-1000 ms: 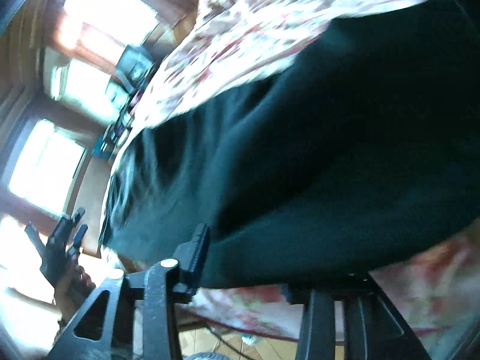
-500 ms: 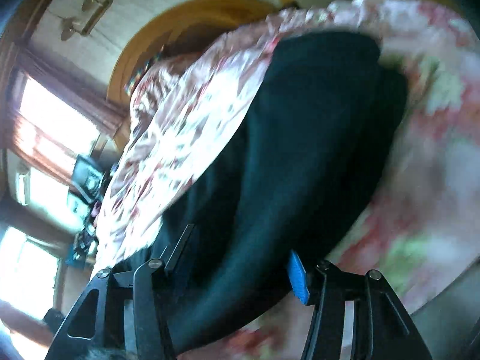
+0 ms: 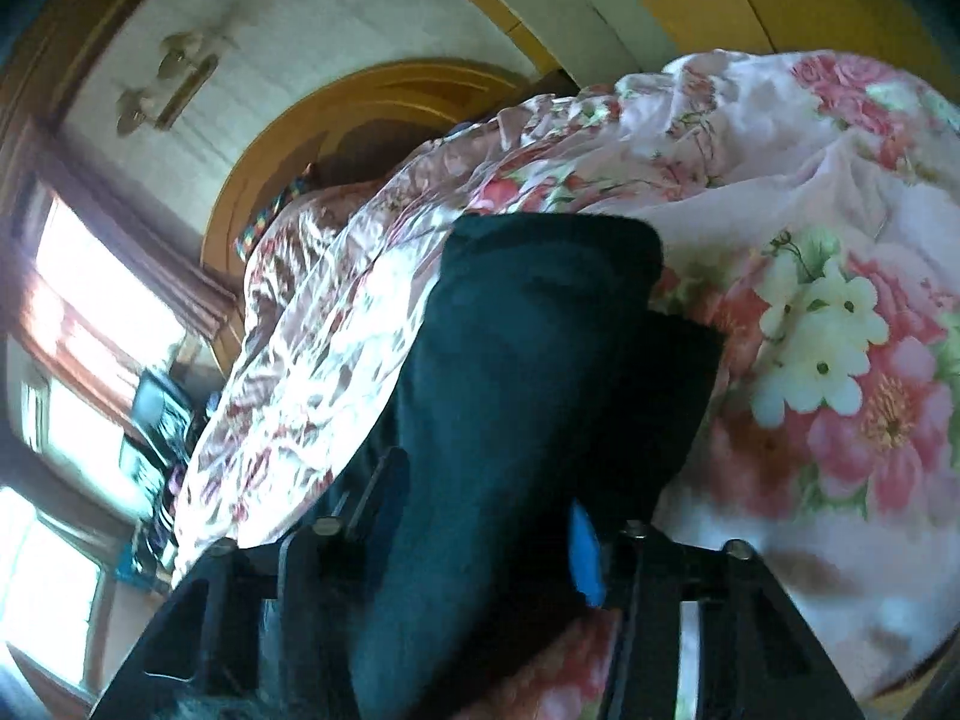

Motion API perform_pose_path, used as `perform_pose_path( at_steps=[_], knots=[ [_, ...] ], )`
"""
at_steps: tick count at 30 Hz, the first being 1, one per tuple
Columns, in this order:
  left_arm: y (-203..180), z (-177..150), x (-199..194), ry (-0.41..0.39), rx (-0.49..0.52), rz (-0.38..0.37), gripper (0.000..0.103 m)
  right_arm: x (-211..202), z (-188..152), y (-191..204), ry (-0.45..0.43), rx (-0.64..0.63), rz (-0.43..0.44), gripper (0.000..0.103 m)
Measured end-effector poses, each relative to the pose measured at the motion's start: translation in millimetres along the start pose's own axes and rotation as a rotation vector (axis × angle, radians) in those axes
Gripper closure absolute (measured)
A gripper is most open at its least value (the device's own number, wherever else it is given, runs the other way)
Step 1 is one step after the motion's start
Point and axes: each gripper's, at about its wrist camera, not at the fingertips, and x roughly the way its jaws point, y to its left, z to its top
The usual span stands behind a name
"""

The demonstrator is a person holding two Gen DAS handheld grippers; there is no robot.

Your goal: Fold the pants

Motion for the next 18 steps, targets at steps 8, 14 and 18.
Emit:
perform_pose_path(
  at_steps=[8, 14, 18],
  knots=[
    [-8, -5, 1, -0.034, 0.1, 0.005, 0.038, 1, -2, 3, -0.017, -0.015, -0.012, 0.084],
    [-14, -5, 8, -0.032, 0.176, 0.05, 0.098, 0, -1, 6, -0.036, -0.035, -0.023, 0.092],
    [-2, -2, 3, -0.018, 0.112, -0.017, 0.102, -18, -2, 18, -0.085, -0.083, -0.028, 0.094]
  ],
)
